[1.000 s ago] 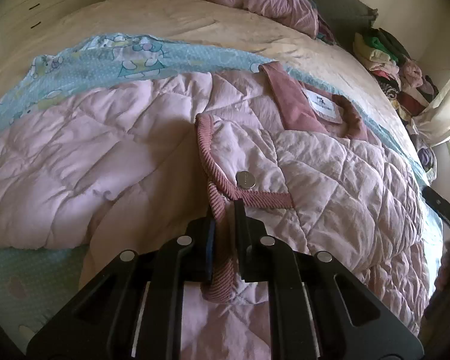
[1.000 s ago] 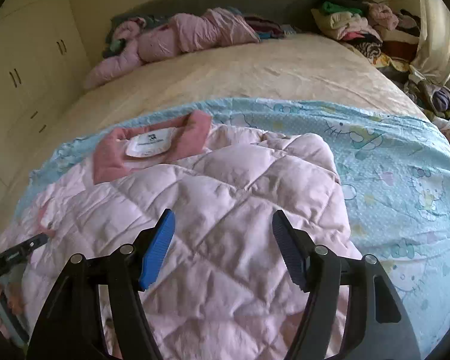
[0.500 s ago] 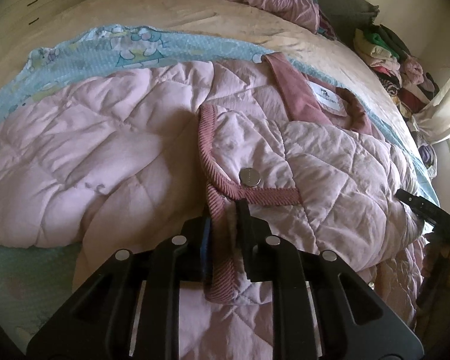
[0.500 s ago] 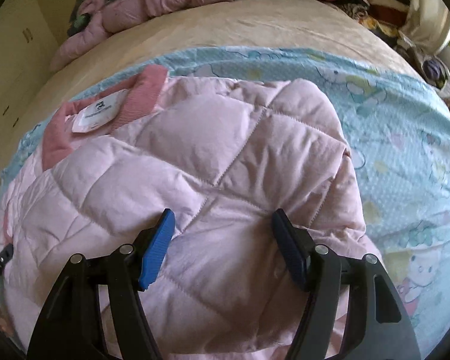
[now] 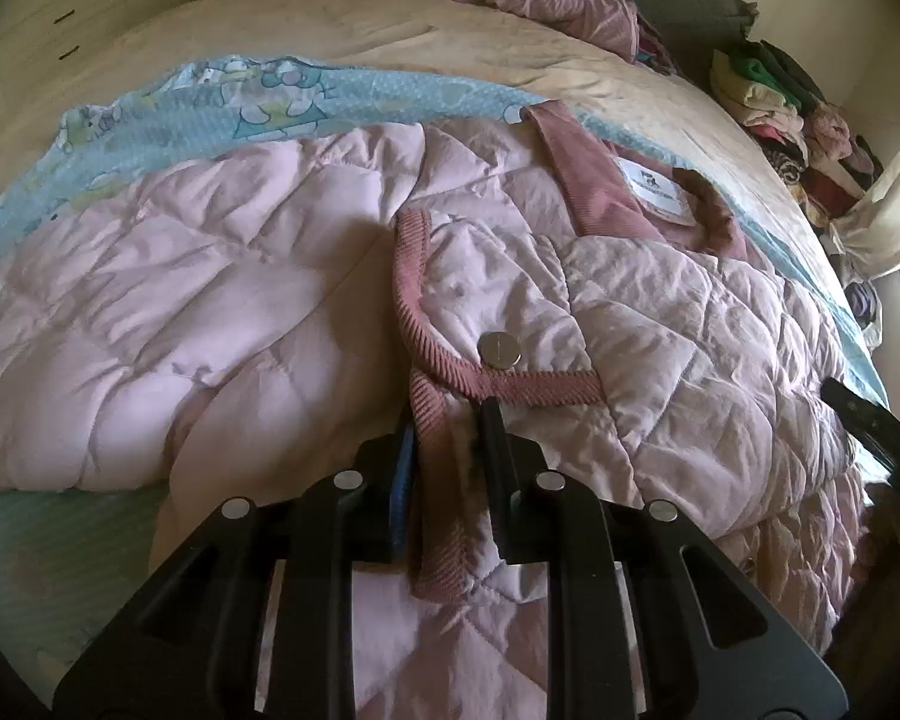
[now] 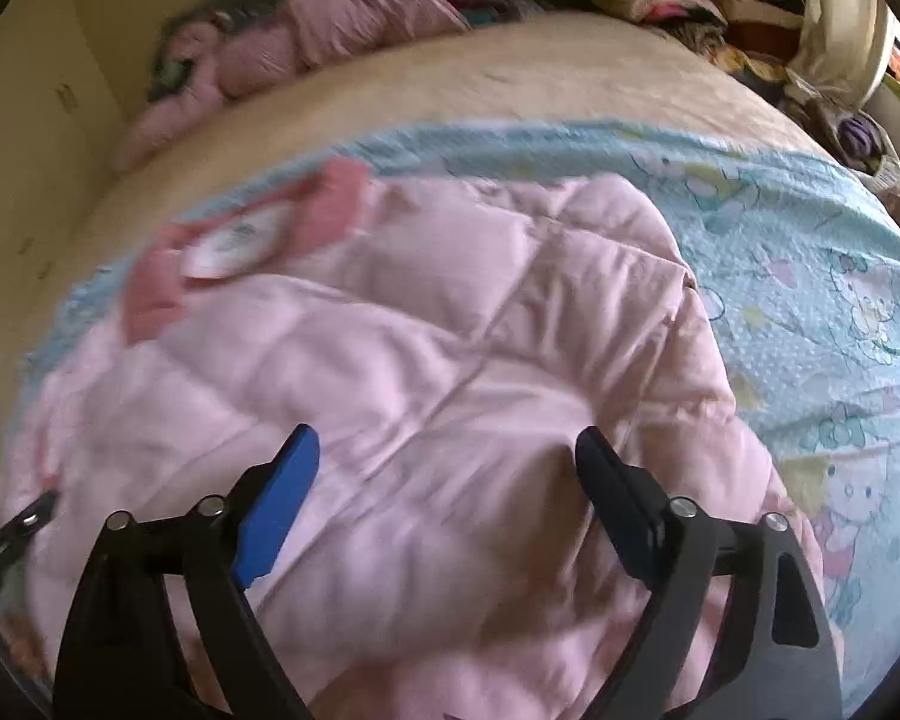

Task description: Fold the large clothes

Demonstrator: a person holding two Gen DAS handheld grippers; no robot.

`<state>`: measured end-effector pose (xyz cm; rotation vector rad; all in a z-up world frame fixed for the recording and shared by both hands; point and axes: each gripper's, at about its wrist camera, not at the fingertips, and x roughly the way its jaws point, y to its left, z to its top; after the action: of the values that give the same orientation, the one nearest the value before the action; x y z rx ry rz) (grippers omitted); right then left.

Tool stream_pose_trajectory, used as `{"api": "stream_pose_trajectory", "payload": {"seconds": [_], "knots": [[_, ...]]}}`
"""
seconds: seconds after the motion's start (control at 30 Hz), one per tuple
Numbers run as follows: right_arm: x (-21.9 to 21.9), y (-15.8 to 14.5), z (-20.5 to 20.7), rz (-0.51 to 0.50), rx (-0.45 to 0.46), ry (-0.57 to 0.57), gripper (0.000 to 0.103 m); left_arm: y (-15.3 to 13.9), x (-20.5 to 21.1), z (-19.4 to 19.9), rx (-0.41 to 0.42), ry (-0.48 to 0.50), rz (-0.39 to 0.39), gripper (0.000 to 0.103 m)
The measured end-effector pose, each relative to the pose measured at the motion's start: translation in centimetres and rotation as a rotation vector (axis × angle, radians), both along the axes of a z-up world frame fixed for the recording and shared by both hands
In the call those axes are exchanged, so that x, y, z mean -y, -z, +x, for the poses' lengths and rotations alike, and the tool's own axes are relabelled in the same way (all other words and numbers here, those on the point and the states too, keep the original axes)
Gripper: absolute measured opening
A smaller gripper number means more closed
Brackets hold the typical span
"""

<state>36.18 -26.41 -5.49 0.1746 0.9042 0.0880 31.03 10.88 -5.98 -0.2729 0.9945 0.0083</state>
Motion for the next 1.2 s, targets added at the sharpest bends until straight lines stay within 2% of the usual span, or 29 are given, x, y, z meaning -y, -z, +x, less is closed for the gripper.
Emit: {"api": "stream_pose_trajectory", "payload": {"seconds": [0.1,0.2,0.27,0.43,0.47,0.57,0.63,0.7,1.2], "knots": [[-1.1,-1.3,-2.7,-0.002,0.062,-0.039,0.098,-0.2,0.2,-0.2,0.0,-0.001,0.006,0.012],[-1.8,-2.0,-4.5,0.02,0.085,-0.063,0.099,-0.5,0.3,-0.4,0.0,-0.001,0.009,0.014],[-1.9,-2.3,-5.4,0.039,0.083,-0.066,0.099,-0.8,0.4,-0.6,0.001,0.0,0.006,0.022],[-2.5,-2.5,-6.6,0.066,0.067,-0.071,0.099,-1.9,0.9,-1.3,0.027,0.004,0.004,0.052],[-2.5,-2.5,-6.7,0.072,0.062,-0.072,0.099,-2.2,0.9,-1.5,0.034,0.004,0.002,0.054],[-2.6,-2.8,-7.2,0.09,0.065,-0.074,0.099,-3.1,1.0,-1.9,0.052,0.001,-0.002,0.07],[-2.6,-3.4,-7.6,0.097,0.08,-0.08,0.099,-3.6,1.0,-2.1,0.059,0.0,0.002,0.083],[-2.8,-3.9,-7.9,0.108,0.089,-0.089,0.099,-4.2,1.2,-2.4,0.069,-0.001,0.008,0.092],[-4.3,-7.2,-10.3,0.118,0.15,-0.119,0.099,-6.6,0.9,-5.2,0.111,-0.004,-0.017,0.093]]}}
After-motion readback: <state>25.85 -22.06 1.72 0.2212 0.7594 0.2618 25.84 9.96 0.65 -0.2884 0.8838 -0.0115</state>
